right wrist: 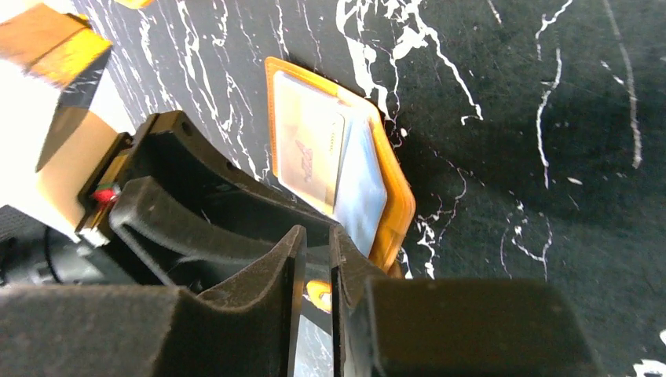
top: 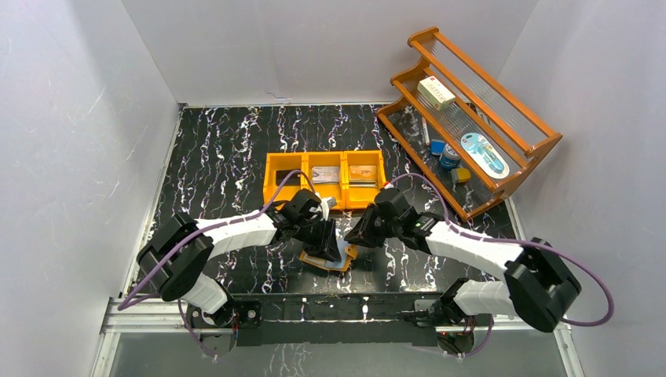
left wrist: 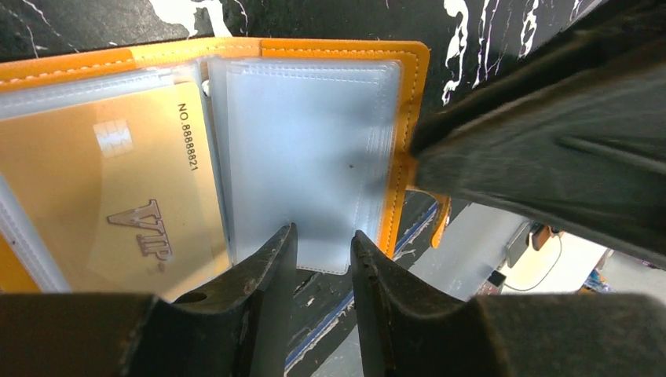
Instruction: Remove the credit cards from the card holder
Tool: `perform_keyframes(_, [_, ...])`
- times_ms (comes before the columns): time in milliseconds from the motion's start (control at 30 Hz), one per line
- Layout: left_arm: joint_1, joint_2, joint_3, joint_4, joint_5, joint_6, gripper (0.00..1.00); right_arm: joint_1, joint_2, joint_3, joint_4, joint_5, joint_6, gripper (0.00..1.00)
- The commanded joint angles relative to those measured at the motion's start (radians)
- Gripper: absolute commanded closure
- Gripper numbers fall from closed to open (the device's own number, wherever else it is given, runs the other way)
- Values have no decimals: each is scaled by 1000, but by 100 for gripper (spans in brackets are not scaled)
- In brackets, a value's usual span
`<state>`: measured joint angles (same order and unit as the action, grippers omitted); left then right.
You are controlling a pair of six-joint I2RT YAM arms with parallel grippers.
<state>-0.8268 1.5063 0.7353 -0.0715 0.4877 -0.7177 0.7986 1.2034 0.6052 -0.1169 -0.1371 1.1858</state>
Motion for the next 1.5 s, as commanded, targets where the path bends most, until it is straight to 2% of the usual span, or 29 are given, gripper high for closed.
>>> perform_keyframes(0, [-3, 16, 4, -4, 31, 65, 70, -3, 78, 3, 189, -85, -1, 76])
perform_keyframes(200, [-3, 49, 1, 2, 35, 48, 71, 0, 201, 60, 113, -131, -46, 79])
perform_keyframes(367, [-2, -56, 2, -45, -63, 35, 64, 3, 221, -15, 87, -107, -60, 80])
perform_keyframes(500, [-2, -130, 38, -175, -186, 68, 54, 2, 238, -63, 113, -107, -74, 79])
perform_keyframes(600, [-2, -188, 66, -312, -422, 52, 49, 2, 261, -52, 79, -89, -92, 79])
perform_keyframes(667, [3, -208, 70, -364, -530, 52, 41, 3, 257, -50, 56, -67, -101, 79])
perform_keyframes(933, [13, -143, 77, -294, -405, 112, 43, 4, 249, -15, 42, -56, -127, 78])
perform_keyframes(1067, [14, -108, 71, -262, -361, 125, 49, 4, 252, 4, 49, -61, -130, 78])
perform_keyframes(1333, [14, -71, 17, -244, -316, 92, 59, 3, 260, 34, 69, -93, -140, 76])
perform_keyframes(1467, [13, -73, -30, -220, -299, 47, 60, 4, 264, 68, 67, -132, -165, 74])
